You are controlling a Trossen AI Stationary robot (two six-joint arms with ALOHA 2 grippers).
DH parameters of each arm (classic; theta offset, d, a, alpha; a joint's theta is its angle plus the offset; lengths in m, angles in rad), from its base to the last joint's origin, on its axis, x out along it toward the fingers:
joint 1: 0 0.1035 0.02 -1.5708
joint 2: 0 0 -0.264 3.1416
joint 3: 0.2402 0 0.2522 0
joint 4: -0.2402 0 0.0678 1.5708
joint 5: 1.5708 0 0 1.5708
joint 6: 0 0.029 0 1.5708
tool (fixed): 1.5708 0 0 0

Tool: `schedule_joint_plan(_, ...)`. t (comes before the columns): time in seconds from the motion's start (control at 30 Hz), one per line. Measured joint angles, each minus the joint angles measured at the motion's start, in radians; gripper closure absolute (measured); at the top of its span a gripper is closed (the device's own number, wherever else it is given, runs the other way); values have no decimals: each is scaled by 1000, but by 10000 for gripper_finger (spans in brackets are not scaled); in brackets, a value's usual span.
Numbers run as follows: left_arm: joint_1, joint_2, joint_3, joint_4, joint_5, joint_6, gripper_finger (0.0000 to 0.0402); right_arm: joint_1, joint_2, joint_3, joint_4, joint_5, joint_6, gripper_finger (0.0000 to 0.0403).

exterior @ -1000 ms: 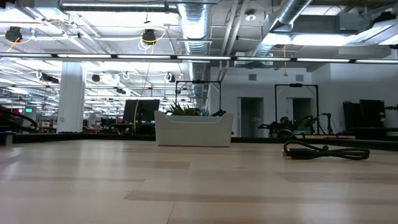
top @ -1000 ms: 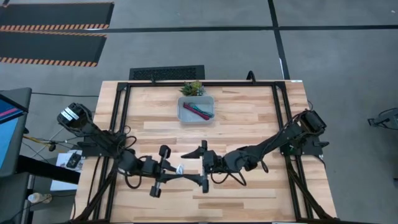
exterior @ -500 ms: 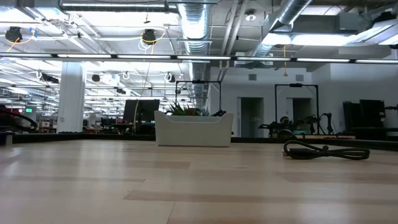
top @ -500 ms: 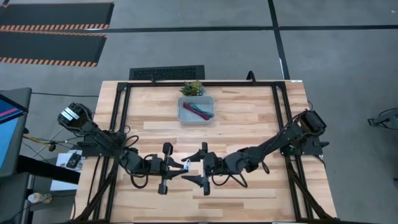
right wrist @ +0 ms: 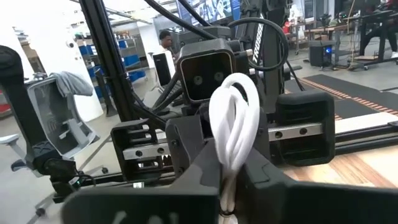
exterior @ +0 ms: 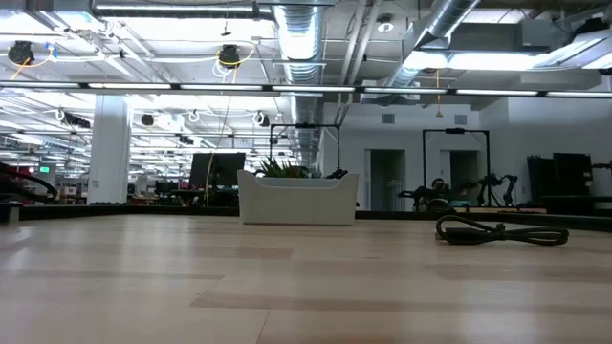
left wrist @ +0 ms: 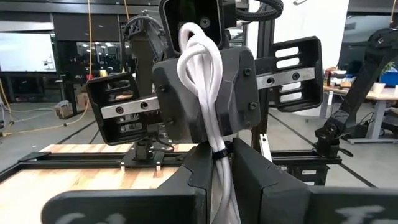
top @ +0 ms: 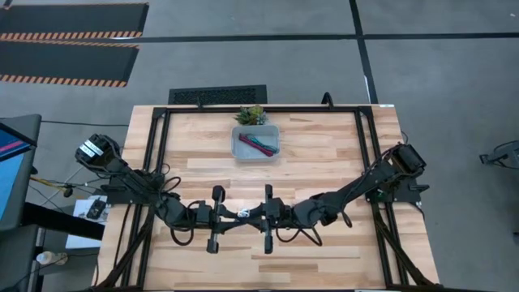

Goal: Pick and place USB-C Cables
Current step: Put the white charger cable into the gray bin

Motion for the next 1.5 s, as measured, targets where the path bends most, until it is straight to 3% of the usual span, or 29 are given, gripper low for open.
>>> schedule_joint_plan(0.3,-1,0,0,-24,-72,-80,358,7,0,0,-10,77,5,390)
schedule_joint_plan(0.4,-14,-1,0,-46,-120,-104,328,5,0,-1,-14,94,3,390)
schedule_joint_plan(0.57,-41,-1,0,-80,-116,-106,259,8,-5,0,-4,112,0,390)
schedule_joint_plan(0.8,-102,-1,-1,-161,-154,-203,193,6,-102,0,-97,190,-51,390)
schedule_joint_plan(0.93,-119,-1,-1,-222,-192,-290,188,-3,-164,0,-177,273,-101,390)
schedule_joint_plan(1.17,-121,-1,-1,-360,-188,-471,187,-98,-238,1,-433,283,-30,390)
schedule_joint_plan(1.5,-121,-1,-1,-388,-190,-505,187,-266,-214,-1,-598,146,86,390)
